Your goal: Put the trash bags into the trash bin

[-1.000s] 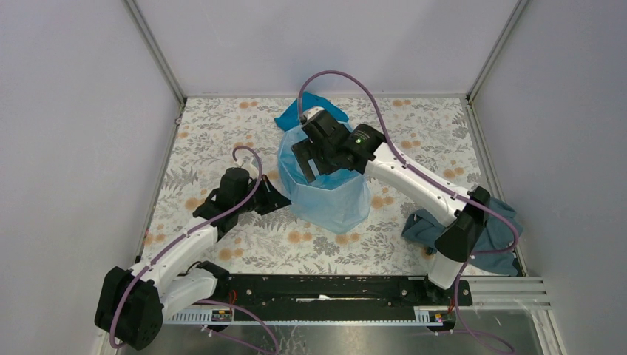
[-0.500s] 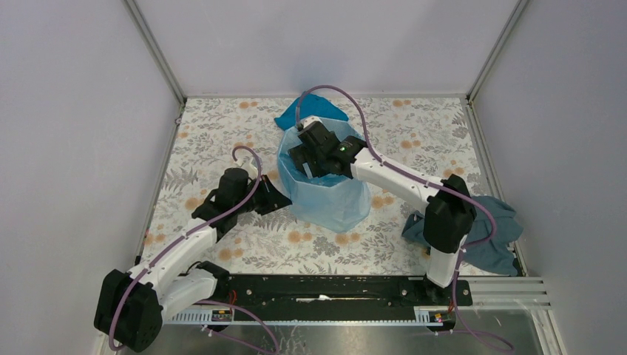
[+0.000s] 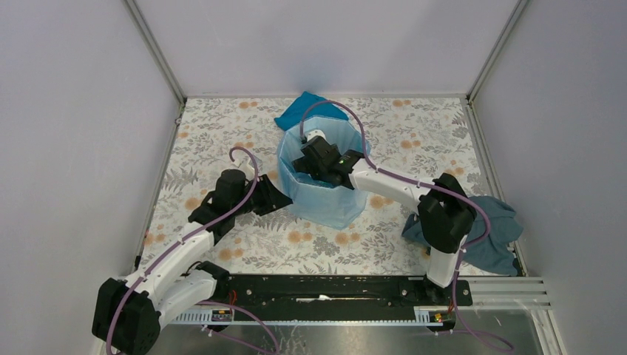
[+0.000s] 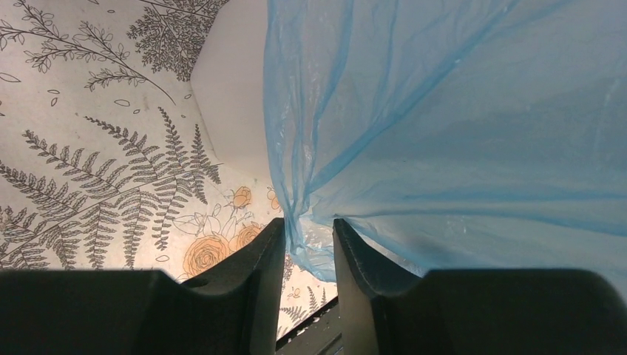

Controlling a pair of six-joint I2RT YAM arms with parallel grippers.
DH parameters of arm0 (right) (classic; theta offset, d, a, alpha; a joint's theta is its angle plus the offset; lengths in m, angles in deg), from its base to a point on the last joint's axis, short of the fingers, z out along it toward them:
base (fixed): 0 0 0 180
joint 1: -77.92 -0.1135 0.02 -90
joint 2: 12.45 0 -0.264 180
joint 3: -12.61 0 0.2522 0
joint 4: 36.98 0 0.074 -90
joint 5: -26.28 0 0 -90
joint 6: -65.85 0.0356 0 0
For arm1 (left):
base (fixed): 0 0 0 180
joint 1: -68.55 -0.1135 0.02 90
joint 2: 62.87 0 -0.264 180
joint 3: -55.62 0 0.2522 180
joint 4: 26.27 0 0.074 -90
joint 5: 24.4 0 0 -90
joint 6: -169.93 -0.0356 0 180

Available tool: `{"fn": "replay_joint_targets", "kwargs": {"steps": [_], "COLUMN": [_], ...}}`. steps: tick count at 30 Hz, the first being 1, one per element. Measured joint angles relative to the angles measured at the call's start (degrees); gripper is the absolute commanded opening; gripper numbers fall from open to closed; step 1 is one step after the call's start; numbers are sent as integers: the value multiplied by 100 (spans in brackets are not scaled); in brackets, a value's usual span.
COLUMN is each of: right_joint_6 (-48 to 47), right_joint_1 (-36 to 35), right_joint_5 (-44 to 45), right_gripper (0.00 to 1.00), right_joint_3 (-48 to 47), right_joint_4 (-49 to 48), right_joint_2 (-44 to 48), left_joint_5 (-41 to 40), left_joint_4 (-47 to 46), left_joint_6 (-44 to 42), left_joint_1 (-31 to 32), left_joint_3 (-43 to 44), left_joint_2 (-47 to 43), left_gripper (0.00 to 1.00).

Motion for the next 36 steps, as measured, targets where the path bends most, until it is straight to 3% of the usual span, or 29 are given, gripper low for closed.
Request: {"fn": "replay_joint_targets", "kwargs": {"steps": [11,19,29,36], "right_joint_6": [-4,-28,415,863], "right_joint_1": [0,0,0,0], "right_joint_5": [63,247,177,437], "right_gripper": [99,86,84,91], "right_joint_3": [-918,-1307,-1027,-774], "right_joint_4": [922,1318,568,125], "right_joint_2": [579,601,428,396], "left_joint_5": [11,22,192,-48], "left_joint_4": [-20,-7,-350,-463], "left_joint_6": [4,2,157,79], "left_joint_1": [0,0,2,0], "left_joint_3": [0,0,-151,-184], "left_joint_2": [90,92,175,645], "left_gripper": [36,35,31,29]}}
